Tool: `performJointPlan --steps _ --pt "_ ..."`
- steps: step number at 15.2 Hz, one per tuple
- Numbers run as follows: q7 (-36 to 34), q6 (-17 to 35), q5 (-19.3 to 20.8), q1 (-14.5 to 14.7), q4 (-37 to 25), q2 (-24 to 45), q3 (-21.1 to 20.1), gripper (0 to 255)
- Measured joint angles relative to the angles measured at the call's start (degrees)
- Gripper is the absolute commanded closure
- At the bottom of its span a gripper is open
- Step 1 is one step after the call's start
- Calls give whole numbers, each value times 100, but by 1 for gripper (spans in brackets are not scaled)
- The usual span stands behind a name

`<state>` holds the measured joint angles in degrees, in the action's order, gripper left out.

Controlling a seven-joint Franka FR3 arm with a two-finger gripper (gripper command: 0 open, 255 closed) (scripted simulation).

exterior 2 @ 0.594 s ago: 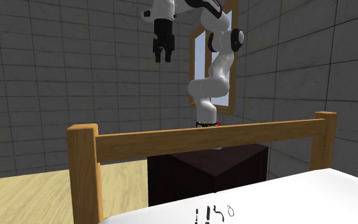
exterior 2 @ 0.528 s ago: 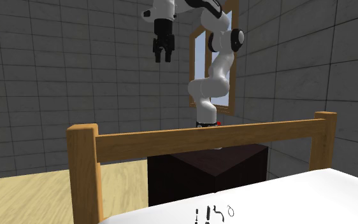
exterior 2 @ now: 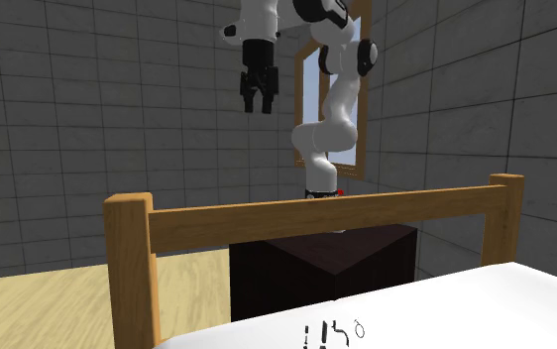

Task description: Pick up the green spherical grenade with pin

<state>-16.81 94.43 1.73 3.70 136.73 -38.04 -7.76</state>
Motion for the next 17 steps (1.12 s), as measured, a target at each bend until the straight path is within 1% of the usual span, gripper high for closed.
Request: performJointPlan --steps 3,8,12,17 --pt "-316 443 -161 97 31 434 -274 0" --pt "-788 1006 -320 220 -121 1175 -676 0" --pt "-1191 1556 -325 282 -311 1937 -998 0" --pt "-1702 2057 -207 375 -649 2821 -1337 0"
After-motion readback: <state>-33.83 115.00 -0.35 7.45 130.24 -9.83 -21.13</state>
